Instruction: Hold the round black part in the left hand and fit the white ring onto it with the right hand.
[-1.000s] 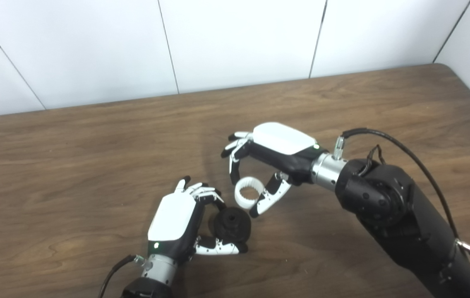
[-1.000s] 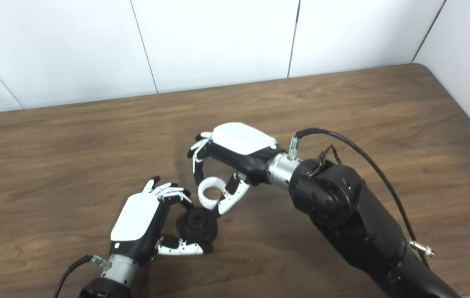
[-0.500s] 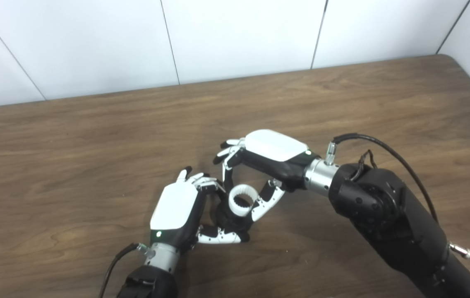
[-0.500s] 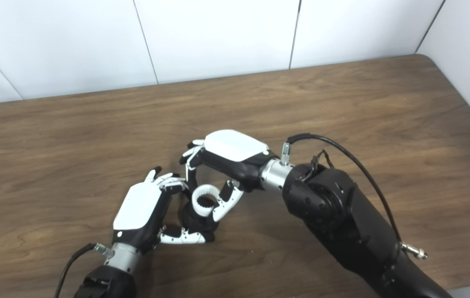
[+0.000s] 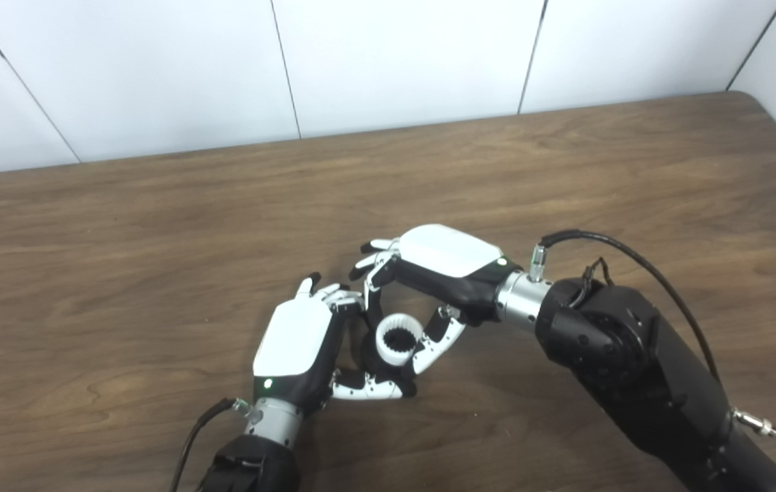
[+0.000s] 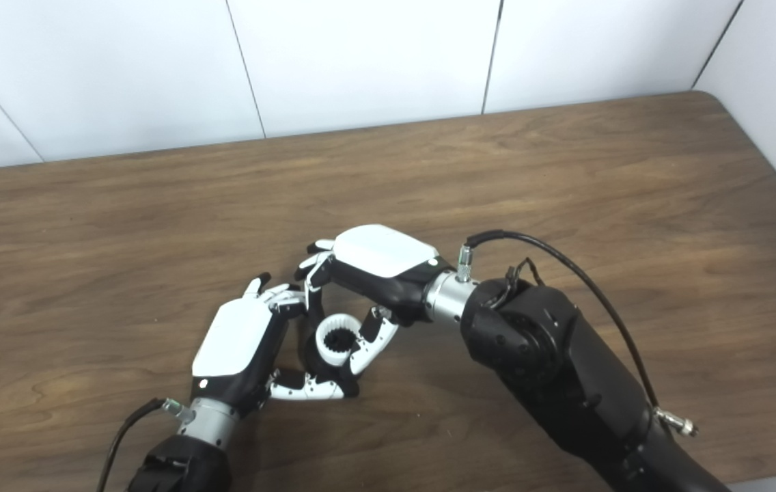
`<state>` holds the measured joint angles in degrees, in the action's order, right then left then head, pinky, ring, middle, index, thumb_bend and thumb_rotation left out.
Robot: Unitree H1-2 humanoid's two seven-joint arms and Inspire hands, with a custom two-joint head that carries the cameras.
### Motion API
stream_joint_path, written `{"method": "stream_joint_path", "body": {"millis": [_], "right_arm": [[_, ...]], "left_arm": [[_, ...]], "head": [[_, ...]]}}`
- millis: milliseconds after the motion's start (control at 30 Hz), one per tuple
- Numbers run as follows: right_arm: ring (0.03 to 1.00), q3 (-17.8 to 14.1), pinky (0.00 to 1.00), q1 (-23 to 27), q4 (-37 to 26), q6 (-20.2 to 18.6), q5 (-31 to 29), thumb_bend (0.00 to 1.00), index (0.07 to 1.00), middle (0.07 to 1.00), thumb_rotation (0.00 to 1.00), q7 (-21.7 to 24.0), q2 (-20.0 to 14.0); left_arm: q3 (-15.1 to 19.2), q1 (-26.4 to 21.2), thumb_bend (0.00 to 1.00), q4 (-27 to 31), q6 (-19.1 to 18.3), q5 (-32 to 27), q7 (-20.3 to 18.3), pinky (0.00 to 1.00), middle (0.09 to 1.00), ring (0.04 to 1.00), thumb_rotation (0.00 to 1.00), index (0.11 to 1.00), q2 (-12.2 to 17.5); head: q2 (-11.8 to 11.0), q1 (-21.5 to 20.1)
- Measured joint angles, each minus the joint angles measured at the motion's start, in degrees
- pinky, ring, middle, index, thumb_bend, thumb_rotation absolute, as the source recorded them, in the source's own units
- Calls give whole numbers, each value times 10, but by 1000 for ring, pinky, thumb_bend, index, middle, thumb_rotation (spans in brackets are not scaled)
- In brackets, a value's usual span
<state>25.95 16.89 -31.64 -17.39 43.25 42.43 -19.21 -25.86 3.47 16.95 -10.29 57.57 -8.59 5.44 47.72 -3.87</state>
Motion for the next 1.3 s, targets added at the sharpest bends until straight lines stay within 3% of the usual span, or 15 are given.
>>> {"method": "stream_joint_path", "body": {"millis": [333, 1300], "right_arm": [[953, 0, 912, 0, 16, 21, 2, 518, 485, 845, 134, -12, 8], [948, -1, 890, -5, 38, 32, 21, 519, 485, 835, 134, -22, 21]], "left_arm": [[-1, 0, 520, 1, -1, 3, 0, 1000, 746, 860, 50, 484, -2], [-4, 1, 519, 3, -5, 7, -2, 1000, 752, 855, 51, 486, -5]], "head": [[3, 1], [10, 3]]}}
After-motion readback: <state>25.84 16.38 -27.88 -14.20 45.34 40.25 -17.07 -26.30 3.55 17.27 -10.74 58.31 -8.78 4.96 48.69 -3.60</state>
